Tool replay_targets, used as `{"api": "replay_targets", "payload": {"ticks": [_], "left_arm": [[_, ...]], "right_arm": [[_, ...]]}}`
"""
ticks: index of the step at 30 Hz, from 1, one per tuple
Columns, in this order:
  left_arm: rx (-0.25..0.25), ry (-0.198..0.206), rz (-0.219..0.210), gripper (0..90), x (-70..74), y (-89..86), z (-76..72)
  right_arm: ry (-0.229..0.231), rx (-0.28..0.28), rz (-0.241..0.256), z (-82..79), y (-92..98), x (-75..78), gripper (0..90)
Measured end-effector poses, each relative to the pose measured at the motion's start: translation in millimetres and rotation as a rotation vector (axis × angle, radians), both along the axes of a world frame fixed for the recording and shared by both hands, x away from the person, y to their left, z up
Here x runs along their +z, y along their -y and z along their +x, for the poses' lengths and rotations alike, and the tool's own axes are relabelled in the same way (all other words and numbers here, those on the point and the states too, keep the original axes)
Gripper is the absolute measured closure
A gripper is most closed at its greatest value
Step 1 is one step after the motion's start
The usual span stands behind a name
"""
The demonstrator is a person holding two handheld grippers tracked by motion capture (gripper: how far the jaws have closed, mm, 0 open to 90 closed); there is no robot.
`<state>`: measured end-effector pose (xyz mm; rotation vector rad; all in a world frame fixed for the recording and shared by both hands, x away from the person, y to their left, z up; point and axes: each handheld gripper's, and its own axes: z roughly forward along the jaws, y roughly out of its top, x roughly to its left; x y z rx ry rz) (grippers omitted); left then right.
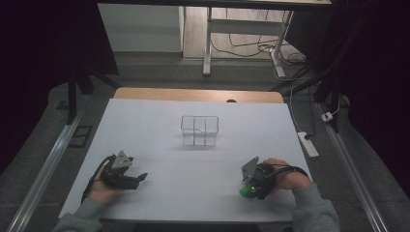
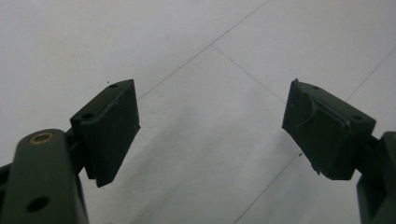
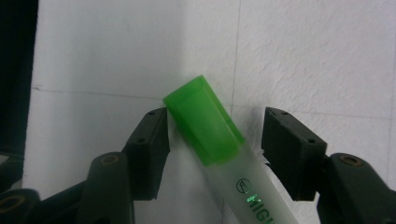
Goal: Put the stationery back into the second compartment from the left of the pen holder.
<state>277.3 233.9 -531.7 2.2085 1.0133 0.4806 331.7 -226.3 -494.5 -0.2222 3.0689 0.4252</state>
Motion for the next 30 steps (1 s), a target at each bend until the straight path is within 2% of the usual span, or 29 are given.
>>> {"api": "replay_targets", "payload": {"ticks": [7,14,19,22,24,26,30], "left_arm": [[-0.001,0.002,0.000,18.3,0.3,0.5,-0.7],[0.001,0.002,0.002,18.3,0.3,0.4,-0.8],[0.003,0.004,0.003,18.3,0.8,0.2,-1.5],[0.002,0.005,0.002,18.3,0.9,-0.3,-1.6],[0.003,0.005,0.002,18.3,0.9,-0.7,-1.5],[0.005,0.005,0.001,18.3,0.7,-0.8,-1.4],[0.003,0.004,0.004,18.2,0.5,-0.4,-1.4]], "right_arm": [[-0.027,0.017,0.000,1.9,0.0,-0.6,48.3],[-0.050,0.060,-0.019,-0.4,-2.2,1.3,66.1],[-0.053,0.064,-0.016,-0.3,-2.3,1.4,66.5],[-0.044,0.045,-0.006,0.8,-1.5,3.0,66.6],[-0.035,0.022,0.022,3.4,0.6,6.5,66.6],[-0.024,-0.009,0.076,6.8,3.8,12.0,66.6],[0.018,-0.123,0.175,16.3,10.4,24.4,66.6]]}}
